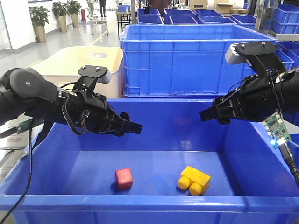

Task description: Pick red and yellow blocks into blue bin

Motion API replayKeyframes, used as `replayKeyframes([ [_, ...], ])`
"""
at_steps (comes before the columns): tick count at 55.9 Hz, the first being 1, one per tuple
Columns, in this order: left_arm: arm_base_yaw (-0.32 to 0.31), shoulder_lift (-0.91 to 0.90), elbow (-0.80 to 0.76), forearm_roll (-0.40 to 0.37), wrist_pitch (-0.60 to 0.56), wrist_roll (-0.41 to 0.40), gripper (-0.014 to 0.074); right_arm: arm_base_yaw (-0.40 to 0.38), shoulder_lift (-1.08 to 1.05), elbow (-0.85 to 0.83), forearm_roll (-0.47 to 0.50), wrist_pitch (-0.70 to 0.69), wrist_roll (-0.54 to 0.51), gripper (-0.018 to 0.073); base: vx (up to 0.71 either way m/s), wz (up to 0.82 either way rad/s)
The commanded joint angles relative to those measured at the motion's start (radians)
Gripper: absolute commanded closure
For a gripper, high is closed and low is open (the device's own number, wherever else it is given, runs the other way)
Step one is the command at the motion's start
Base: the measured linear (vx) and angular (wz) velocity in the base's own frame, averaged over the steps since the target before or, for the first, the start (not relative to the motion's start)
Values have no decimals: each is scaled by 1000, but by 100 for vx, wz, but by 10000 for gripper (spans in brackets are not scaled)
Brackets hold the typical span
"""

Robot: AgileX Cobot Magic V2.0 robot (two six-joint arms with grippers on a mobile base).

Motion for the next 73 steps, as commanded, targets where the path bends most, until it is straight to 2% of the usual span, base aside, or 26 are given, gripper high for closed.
replayKeyframes([
  [1,-4,-60,-36,-33,-33,0,-49,0,-41,-33,13,-56,-10,3,0,0],
  [6,-4,-82,-36,8,-24,-3,15,0,-52,-33,12,-55,-10,44,0,0],
  [11,0,-124,-36,75,-22,-22,165,0,-82,-33,0,-57,-10,148,0,0],
  [14,0,-156,-36,132,-22,-53,287,0,-105,-33,-22,-56,-10,238,0,0],
  [19,0,-229,-36,296,-6,-139,610,0,-155,-33,-57,-33,-8,448,0,0],
  [22,0,-272,-35,375,12,-194,606,0,-189,-31,-69,-20,-7,579,0,0],
  [25,0,-315,-21,421,23,-244,605,0,-226,-19,-66,-19,-6,575,0,0],
  [29,1,-386,53,443,-6,-252,604,0,-300,50,-57,-54,-30,575,0,0],
  [33,4,-491,210,441,-89,-254,603,0,-407,191,-43,-151,-74,573,0,0],
  [38,4,-645,449,405,-255,-265,601,0,-563,423,-36,-310,-115,572,0,0],
  [44,4,-865,758,318,-470,-264,600,0,-748,679,21,-531,-121,569,0,0],
  [49,4,-1021,947,292,-582,-265,598,0,-863,845,86,-687,-124,569,0,0],
  [53,4,-1140,1056,292,-612,-267,597,0,-921,910,97,-766,-125,569,0,0],
  [61,4,-1267,1127,292,-606,-274,597,0,-943,936,94,-798,-125,569,0,0],
  [73,4,-1310,1131,294,-594,-274,597,0,-943,936,94,-849,-125,569,0,0],
])
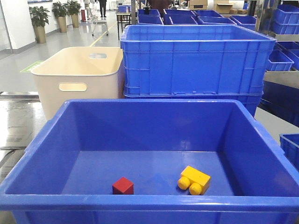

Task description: Pick red and yellow blocks into blue bin

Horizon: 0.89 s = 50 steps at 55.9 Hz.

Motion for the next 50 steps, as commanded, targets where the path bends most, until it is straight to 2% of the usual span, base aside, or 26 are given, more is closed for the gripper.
replayKeyframes([
  [1,2,2,-26,-15,-83,-9,597,0,2,-29,5,-91,-10,569,0,0],
  [30,2,2,-25,-9,-79,-9,597,0,2,-29,5,-79,-10,569,0,0],
  [33,2,0,-25,25,-79,-9,596,0,2,-29,5,-79,-10,569,0,0],
  [41,31,-38,21,198,-84,-9,596,0,2,-29,5,-79,-10,569,0,0],
  [44,53,-71,64,230,-89,-9,596,0,2,-29,5,-79,-10,569,0,0],
  [50,110,-172,164,234,-117,-9,596,0,2,-29,5,-79,-10,569,0,0],
])
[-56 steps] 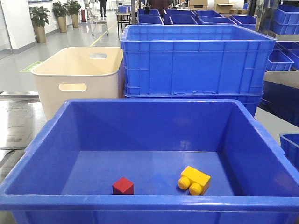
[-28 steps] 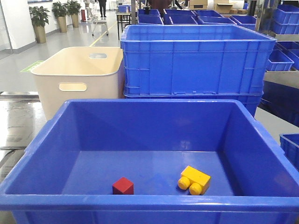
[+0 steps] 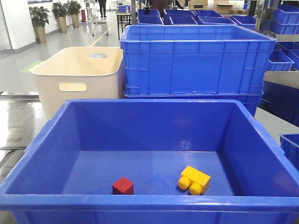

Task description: Pick red and yellow blocks into blue bin

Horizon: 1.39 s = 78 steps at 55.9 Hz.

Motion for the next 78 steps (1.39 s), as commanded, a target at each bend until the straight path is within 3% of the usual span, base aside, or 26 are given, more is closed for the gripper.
replayKeyframes([
  [1,42,-69,51,13,-112,-9,596,0,2,-29,2,-73,-9,569,0,0],
  [15,198,-343,315,-20,-222,-9,596,0,2,-29,2,-73,-9,569,0,0],
  [21,239,-355,405,-30,-291,-9,596,0,2,-29,2,-72,-9,569,0,0],
  [32,249,-359,424,9,-285,1,596,0,2,-29,2,-73,-9,569,0,-1],
  [78,249,-358,424,8,-284,1,594,0,2,-29,2,-74,-9,569,0,0],
])
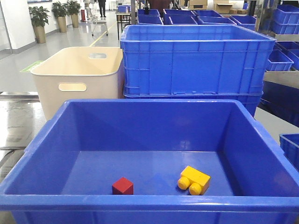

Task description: Pick red and yellow blocks into blue bin

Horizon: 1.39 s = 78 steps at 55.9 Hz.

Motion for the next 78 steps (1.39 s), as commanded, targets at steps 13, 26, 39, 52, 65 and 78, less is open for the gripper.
replayKeyframes([
  [13,0,-18,-16,-5,-86,-2,594,0,2,-30,2,-74,-9,569,0,0],
  [26,0,-18,-16,-5,-86,-2,594,0,2,-30,2,-74,-9,569,0,0],
  [39,0,-18,-16,-5,-86,-2,594,0,12,-30,-40,-49,8,569,0,0],
  [52,0,-18,-16,-5,-86,-2,594,-3,-7,72,-378,-16,245,569,0,0],
  [65,0,-18,-16,-5,-86,-2,594,-5,-159,363,-428,-213,297,569,0,0],
  [78,0,-18,-16,-5,-86,-2,594,-128,-291,529,-419,-253,367,569,0,0],
])
